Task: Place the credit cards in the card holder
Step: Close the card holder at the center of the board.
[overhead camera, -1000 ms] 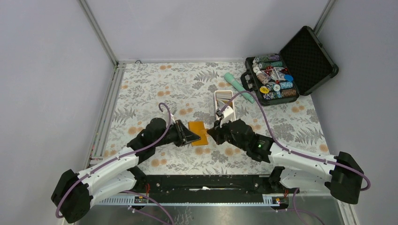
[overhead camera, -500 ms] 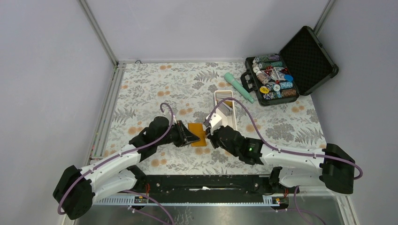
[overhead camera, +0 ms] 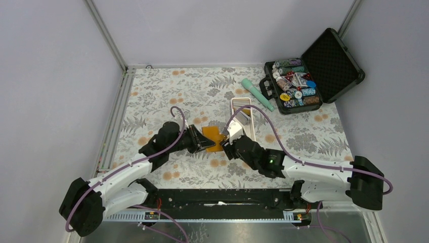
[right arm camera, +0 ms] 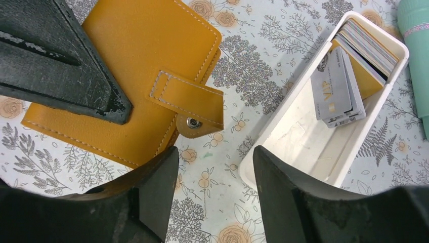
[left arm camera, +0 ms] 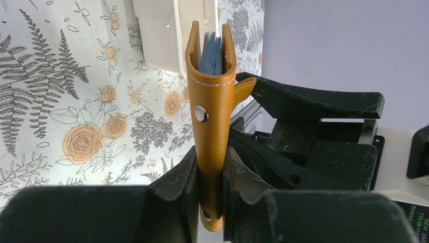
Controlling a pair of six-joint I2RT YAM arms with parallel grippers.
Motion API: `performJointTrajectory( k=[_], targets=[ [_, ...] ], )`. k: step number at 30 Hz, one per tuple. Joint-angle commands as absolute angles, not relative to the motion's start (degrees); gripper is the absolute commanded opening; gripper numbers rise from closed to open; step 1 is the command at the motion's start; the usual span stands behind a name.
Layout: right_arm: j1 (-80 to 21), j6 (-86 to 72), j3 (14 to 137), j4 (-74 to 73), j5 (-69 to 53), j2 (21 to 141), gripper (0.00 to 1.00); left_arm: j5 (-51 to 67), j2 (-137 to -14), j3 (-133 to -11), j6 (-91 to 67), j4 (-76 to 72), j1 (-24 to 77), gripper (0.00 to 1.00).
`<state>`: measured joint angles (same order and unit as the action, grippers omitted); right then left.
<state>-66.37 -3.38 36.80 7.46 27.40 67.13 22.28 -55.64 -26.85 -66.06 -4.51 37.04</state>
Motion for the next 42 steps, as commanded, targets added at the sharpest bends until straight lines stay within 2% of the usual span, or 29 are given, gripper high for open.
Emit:
performJointTrajectory(
  k=[1, 6, 15, 24, 42],
  targets=[
    [-65.88, -7.46, 37.23, 6.08, 28.21, 62.23, 0.65, 25.58, -55.02, -27.54, -66.08, -9.37, 35.70, 0.00],
    [-60.31, -13.59, 33.98, 8.94, 17.65, 56.27, 0.66, 29.24, -52.29, -25.25, -67.16, -13.72, 33.68, 0.00],
    [-54.51, -23.01, 25.01, 24.05, -1.59, 44.47, 0.59, 36.92, -44.81, -24.15, -69.68, -17.75, 31.12, 0.00],
    [-54.05, -31.26, 22.99, 35.55, -7.62, 41.69, 0.48, 41.37, -41.61, -23.73, -74.56, -21.03, 30.76, 0.00],
    [-54.06, -32.62, 25.50, 39.49, -8.62, 46.65, 0.36, 41.42, -39.21, -21.63, -76.73, -22.54, 30.74, 0.00]
  ],
)
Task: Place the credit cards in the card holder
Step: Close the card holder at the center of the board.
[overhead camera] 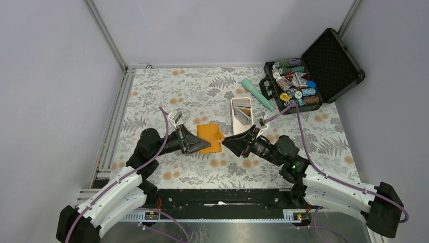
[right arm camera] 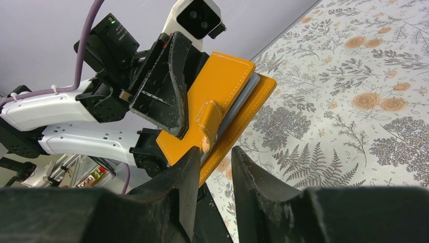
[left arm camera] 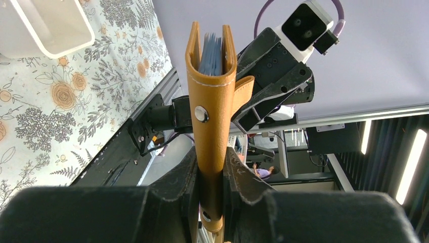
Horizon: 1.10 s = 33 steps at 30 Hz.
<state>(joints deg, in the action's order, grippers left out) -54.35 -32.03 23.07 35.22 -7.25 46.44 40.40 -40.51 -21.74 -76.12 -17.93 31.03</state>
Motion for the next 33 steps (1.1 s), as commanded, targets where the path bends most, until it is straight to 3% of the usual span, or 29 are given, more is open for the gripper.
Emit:
performJointTrajectory(
  k=[1, 22, 28, 31, 33],
  targets=[
    [-54.05, -32.61, 25.55, 39.53, -8.57, 46.83, 0.35, 41.35, -39.20, -21.58, -76.79, -22.63, 30.76, 0.00],
    [-54.05, -34.62, 26.25, 43.90, -10.41, 51.30, 0.23, 41.65, -39.52, -21.01, -77.16, -23.27, 30.76, 0.00],
    [-54.05, -34.43, 26.15, 44.20, -10.01, 52.25, 0.12, 41.66, -39.33, -21.01, -77.35, -23.55, 30.70, 0.00],
    [-54.05, -34.08, 25.84, 44.12, -8.72, 52.39, 0.01, 41.70, -39.28, -20.85, -77.60, -23.55, 30.76, 0.00],
    [-54.08, -32.86, 26.11, 43.03, -7.94, 52.18, 0.00, 41.19, -38.93, -20.69, -78.13, -23.32, 30.74, 0.00]
  ],
)
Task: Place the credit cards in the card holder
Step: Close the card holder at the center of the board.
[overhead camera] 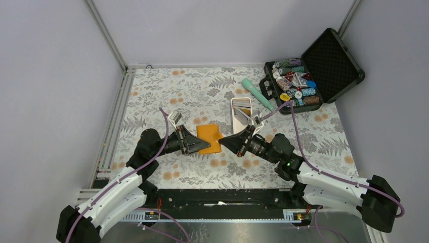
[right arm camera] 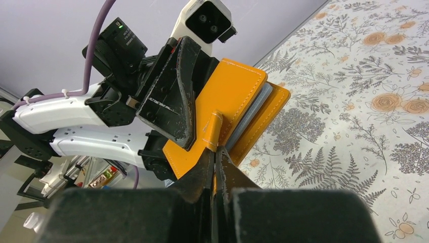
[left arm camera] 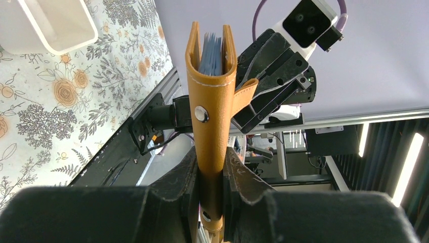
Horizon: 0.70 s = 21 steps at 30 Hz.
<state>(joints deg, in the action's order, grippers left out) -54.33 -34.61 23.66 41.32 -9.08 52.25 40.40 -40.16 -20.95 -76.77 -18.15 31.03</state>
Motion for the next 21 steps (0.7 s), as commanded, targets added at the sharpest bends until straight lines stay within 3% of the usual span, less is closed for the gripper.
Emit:
performJointTrajectory(
  k=[1, 12, 21],
  targets=[
    [-54.05, -31.76, 26.44, 42.00, -7.38, 52.07, 0.00, 40.69, -38.74, -20.66, -78.26, -22.92, 30.76, 0.00],
    [-54.05, -14.79, 33.90, 27.09, -3.70, 55.23, 0.00, 36.40, -38.51, -20.27, -79.27, -19.76, 30.68, 0.00],
    [-54.05, -9.86, 34.70, 21.60, -1.43, 55.95, 0.00, 33.88, -37.84, -20.30, -79.14, -18.57, 30.59, 0.00]
  ],
)
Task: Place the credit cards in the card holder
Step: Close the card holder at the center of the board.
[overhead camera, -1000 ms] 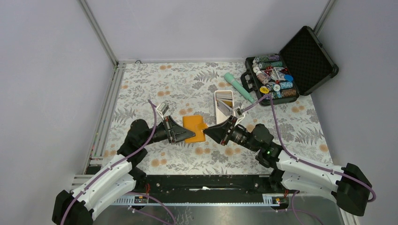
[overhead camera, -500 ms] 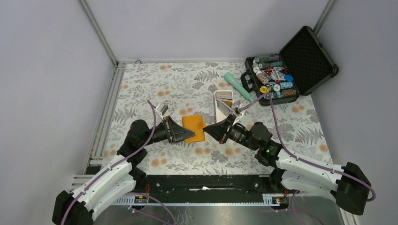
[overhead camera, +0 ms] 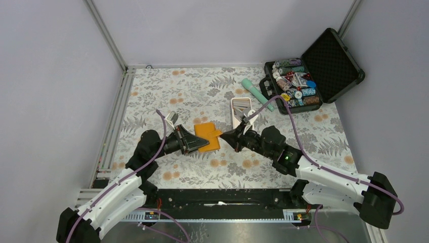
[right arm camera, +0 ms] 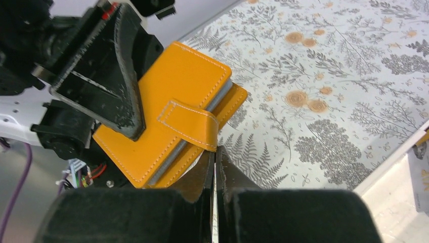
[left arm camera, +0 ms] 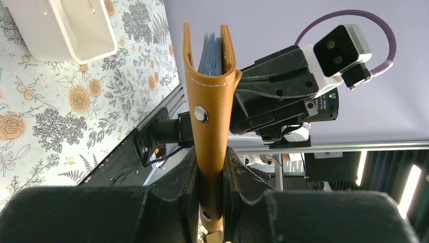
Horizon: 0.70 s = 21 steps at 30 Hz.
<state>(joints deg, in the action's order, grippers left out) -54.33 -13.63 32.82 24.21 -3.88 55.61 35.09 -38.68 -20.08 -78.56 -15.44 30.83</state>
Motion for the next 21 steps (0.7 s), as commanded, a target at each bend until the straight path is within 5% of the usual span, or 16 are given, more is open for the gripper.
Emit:
performJointTrajectory(
  k=[1, 12, 16, 21],
  targets=[
    [-54.05, -9.97, 34.57, 21.64, -1.72, 56.21, 0.00, 33.84, -37.95, -20.30, -79.23, -18.81, 30.52, 0.00],
    [-54.05, -18.01, 30.75, 30.48, -13.65, 55.83, 0.01, 35.70, -38.88, -20.56, -78.58, -22.59, 30.41, 0.00],
    [-54.05, -18.68, 30.69, 25.93, -12.28, 54.03, 0.34, 35.45, -38.13, -20.58, -76.96, -21.75, 30.12, 0.00],
    [-54.02, -18.27, 31.30, 15.45, -5.18, 50.88, 0.61, 34.92, -37.32, -20.05, -75.03, -21.15, 29.55, 0.00]
  ],
)
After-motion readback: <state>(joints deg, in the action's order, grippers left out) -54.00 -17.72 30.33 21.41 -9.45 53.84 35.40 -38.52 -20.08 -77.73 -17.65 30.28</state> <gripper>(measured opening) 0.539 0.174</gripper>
